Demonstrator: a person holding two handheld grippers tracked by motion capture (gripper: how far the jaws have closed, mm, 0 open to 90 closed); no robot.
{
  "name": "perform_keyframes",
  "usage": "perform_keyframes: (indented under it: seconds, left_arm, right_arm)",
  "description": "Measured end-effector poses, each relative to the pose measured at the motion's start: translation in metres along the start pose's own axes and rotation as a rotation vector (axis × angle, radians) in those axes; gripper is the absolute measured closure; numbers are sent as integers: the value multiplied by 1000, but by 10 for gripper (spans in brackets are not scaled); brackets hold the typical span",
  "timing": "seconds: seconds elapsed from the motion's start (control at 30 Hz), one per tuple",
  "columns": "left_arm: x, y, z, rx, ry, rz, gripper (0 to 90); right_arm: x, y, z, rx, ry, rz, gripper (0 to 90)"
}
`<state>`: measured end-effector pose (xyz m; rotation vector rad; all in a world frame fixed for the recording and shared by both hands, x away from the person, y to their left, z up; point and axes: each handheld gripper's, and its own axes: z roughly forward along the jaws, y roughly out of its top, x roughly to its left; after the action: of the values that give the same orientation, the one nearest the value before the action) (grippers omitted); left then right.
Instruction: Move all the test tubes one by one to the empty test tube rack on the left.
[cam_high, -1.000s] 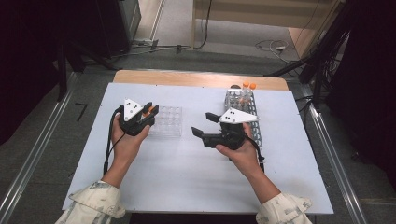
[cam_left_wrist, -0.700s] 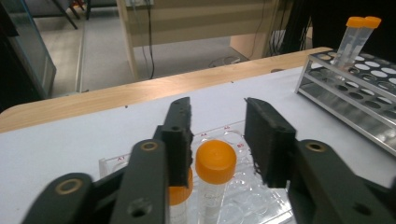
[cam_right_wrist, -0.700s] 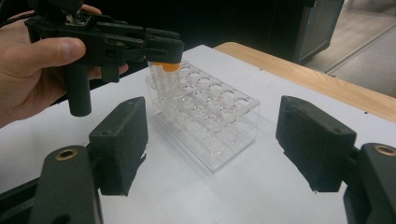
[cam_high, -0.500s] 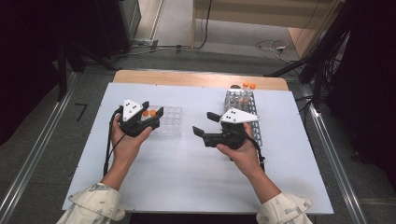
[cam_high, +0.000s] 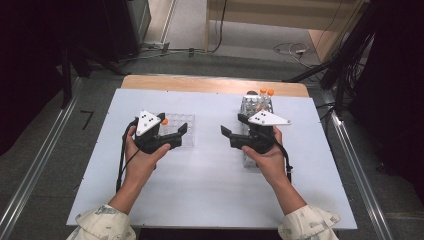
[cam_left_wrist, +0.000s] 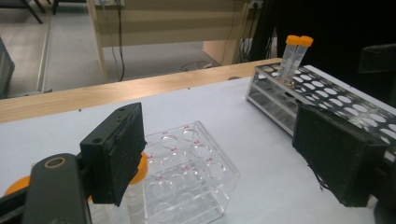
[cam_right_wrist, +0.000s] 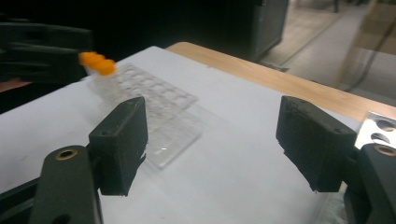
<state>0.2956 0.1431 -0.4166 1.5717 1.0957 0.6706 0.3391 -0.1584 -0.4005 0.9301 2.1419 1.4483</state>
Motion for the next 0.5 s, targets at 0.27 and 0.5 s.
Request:
perform_keyframes:
  seconds: [0.27, 0.5]
  left_arm:
    - [-7, -8, -5, 0, -30, -3, 142]
    - [-9, -13, -7, 8, -42, -10, 142]
  right_arm:
    - [-38, -4, -9, -10, -152, 70, 213]
    - [-69, -8, -12, -6, -296, 105, 185]
